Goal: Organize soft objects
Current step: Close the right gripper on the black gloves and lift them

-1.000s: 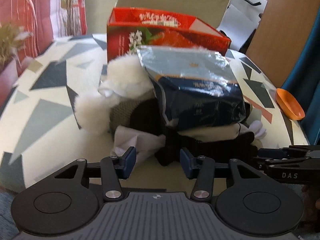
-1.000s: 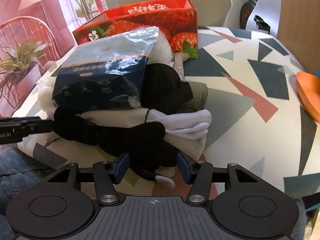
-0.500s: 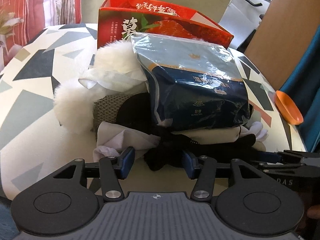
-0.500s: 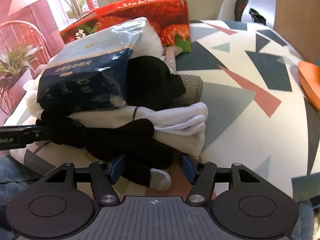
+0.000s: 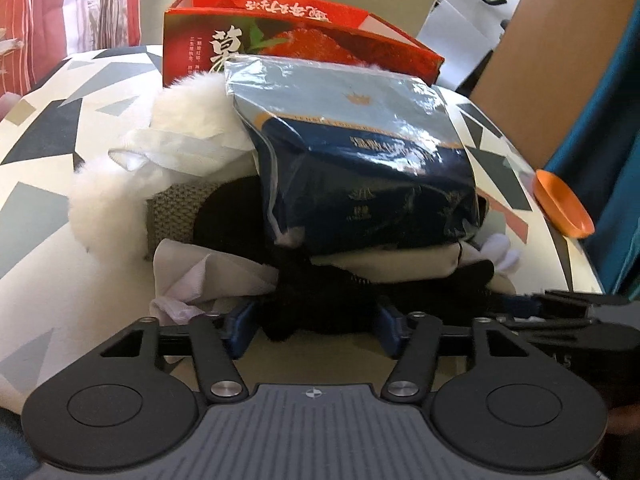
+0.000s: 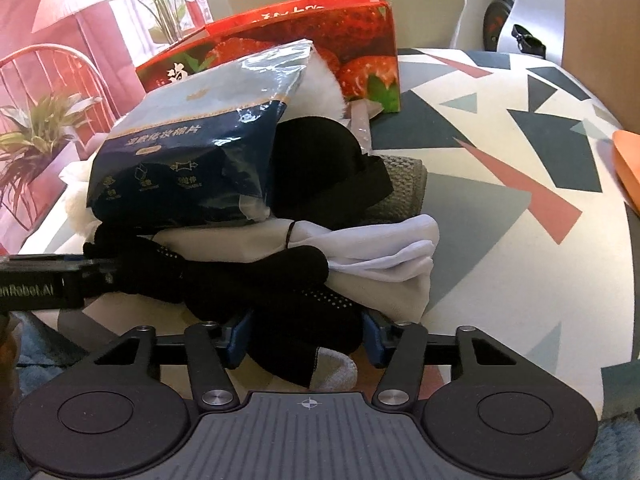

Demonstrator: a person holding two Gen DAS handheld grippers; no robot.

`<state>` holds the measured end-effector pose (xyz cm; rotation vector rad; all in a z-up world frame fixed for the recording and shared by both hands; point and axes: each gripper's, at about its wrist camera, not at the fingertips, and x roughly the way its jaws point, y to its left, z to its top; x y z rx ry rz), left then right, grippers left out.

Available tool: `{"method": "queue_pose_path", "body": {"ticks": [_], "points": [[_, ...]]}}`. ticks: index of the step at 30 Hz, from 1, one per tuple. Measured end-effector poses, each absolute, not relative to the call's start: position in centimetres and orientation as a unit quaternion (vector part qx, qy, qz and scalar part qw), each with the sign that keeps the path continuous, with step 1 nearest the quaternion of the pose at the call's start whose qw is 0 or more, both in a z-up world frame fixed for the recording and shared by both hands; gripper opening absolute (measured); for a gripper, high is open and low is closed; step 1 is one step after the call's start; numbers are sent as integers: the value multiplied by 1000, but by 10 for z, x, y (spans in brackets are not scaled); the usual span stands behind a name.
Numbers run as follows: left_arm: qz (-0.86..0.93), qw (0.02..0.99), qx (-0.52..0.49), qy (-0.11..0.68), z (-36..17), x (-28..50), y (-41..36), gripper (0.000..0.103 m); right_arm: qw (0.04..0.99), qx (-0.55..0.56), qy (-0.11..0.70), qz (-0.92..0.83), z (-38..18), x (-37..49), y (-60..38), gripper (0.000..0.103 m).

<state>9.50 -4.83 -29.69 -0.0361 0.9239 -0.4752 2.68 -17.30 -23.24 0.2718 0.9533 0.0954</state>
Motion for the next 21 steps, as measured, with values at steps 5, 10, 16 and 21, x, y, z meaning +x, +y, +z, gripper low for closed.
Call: {"method": "queue_pose_path", "body": {"ticks": [5, 10, 16, 21], "points": [[-229, 865, -38, 445, -297, 94, -37, 44, 877, 132, 457, 62, -230, 25, -170, 36], [-232, 864, -39, 445, -298, 96, -37, 30, 876, 118, 461, 75, -229, 25, -162, 24], [-239, 869, -19, 434, -286, 88, -38, 23, 880, 124, 450, 86, -220, 21, -165, 8], [-245, 873, -20, 421, -273, 81, -33, 23, 892, 127, 425, 92, -202, 12, -165, 7]]}}
